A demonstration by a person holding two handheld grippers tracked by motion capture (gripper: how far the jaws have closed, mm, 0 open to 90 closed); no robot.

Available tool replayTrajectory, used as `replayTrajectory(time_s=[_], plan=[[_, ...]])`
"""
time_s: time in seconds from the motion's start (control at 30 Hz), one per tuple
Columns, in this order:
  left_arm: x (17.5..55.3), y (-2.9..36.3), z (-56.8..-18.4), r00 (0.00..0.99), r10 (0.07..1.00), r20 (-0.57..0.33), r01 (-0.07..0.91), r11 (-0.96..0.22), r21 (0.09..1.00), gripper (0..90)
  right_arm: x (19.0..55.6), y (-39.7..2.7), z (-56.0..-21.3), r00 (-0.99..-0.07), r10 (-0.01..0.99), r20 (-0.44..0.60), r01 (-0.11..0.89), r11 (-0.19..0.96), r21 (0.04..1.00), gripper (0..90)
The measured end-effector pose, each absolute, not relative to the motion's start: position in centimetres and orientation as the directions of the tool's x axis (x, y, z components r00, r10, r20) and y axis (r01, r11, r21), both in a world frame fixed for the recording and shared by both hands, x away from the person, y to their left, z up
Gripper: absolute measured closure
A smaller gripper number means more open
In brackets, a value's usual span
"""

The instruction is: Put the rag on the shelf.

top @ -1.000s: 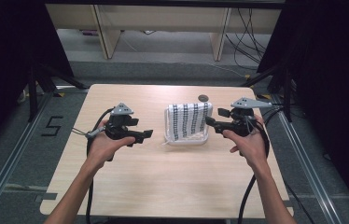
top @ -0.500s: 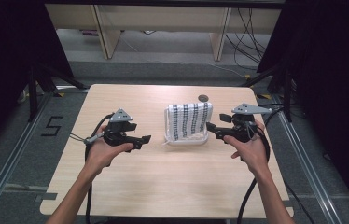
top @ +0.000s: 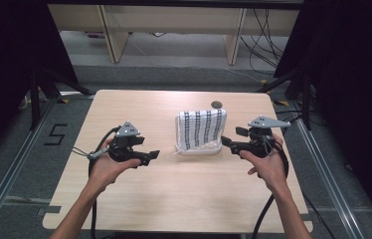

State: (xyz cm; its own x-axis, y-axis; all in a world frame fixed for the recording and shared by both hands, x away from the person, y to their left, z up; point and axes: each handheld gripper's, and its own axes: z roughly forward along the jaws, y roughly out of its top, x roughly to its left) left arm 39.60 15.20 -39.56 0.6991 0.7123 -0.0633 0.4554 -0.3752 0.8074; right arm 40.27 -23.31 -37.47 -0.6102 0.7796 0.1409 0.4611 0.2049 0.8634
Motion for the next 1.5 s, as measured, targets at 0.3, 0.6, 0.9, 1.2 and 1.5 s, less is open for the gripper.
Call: replayTrajectory(time_s=[0.3, 0.6, 0.9, 1.2, 1.5], plan=[[38.1, 15.2, -40.5, 0.72, 0.691, -0.063, 0.452, -0.398, 0.798, 23.4, 38.9, -23.4, -38.7, -0.615, 0.774, 0.15, 0.48, 0.216, 0.85, 30.1], [36.8, 15.8, -41.8, 0.718, 0.693, -0.06, 0.457, -0.405, 0.792, 23.2, 38.2, -23.9, -40.2, -0.616, 0.776, 0.14, 0.489, 0.236, 0.84, 30.1], [35.8, 16.0, -43.4, 0.727, 0.685, -0.05, 0.46, -0.431, 0.776, 23.2, 37.0, -23.2, -41.4, -0.649, 0.752, 0.113, 0.466, 0.276, 0.841, 30.1], [34.3, 15.9, -44.2, 0.74, 0.671, -0.046, 0.446, -0.438, 0.78, 23.2, 35.6, -22.4, -42.1, -0.674, 0.729, 0.121, 0.474, 0.302, 0.827, 29.8], [33.4, 15.3, -44.9, 0.75, 0.659, -0.048, 0.445, -0.45, 0.775, 23.2, 34.5, -22.2, -43.0, -0.672, 0.728, 0.136, 0.496, 0.306, 0.813, 29.7]])
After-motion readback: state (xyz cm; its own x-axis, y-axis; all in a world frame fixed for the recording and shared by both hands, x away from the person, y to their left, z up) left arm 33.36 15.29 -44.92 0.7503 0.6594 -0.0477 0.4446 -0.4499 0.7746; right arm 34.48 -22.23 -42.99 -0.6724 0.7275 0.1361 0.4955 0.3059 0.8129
